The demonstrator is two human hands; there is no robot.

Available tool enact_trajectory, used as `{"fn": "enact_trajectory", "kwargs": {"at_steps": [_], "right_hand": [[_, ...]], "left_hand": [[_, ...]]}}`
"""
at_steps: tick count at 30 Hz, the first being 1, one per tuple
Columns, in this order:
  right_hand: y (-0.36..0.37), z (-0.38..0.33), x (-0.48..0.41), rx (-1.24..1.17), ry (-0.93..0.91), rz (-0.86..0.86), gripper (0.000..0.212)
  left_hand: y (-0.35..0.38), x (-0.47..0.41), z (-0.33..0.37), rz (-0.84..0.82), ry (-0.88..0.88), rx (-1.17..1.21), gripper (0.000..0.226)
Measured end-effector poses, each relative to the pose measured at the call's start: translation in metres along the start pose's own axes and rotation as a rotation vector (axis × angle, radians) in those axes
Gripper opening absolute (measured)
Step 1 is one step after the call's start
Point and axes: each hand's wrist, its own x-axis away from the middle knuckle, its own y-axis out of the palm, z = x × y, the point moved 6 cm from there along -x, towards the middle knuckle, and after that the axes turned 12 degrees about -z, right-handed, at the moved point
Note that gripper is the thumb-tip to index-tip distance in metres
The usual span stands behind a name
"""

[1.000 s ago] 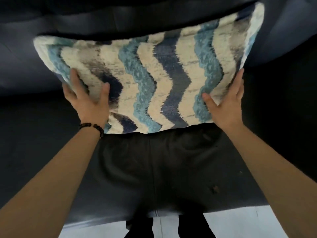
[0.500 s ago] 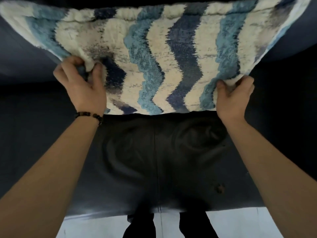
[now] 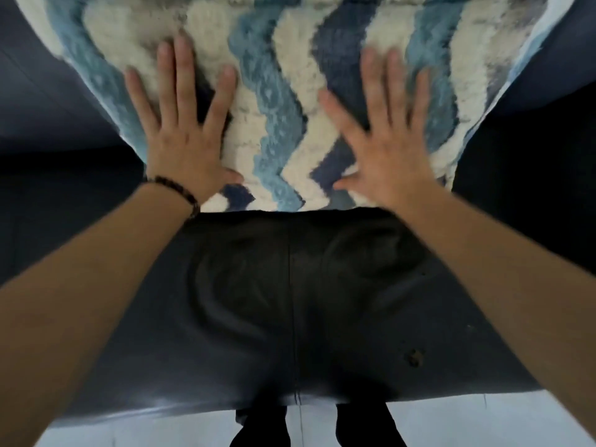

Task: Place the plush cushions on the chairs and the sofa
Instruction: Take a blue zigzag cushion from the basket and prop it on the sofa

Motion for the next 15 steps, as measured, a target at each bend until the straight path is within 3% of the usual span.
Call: {"fn": "enact_trajectory", "kwargs": {"at_steps": [3,6,9,11,13,15], "right_hand": [[-0.006,0.041,0.001,-0.014,0.232,-0.059,0.138],[0.003,0.03,0.023,-0.086,0.416,-0.08,0.136],[0.024,-0.029,0.038,-0.029,0.177,0.001,0.117],[0.043,-0.073,0.047,-0.021,-0.03,0.015,0.102],[0.062,-0.089,0.05,0.018,-0.085,0.002,0.091],[0.075,-0.076,0.048,0.096,-0.081,0.005,0.086]], "left_hand": [[-0.013,-0.008,0.005,-0.04,0.002,0.005,0.144],[-0.012,0.014,0.007,0.009,-0.008,-0.026,0.131],[0.013,0.058,0.01,0.163,-0.042,0.086,0.1],[0.039,0.09,0.021,0.186,-0.102,0.322,0.075],[0.067,0.106,0.033,0.102,-0.151,0.502,0.06],[0.096,0.102,0.04,-0.075,-0.168,0.46,0.057]]}}
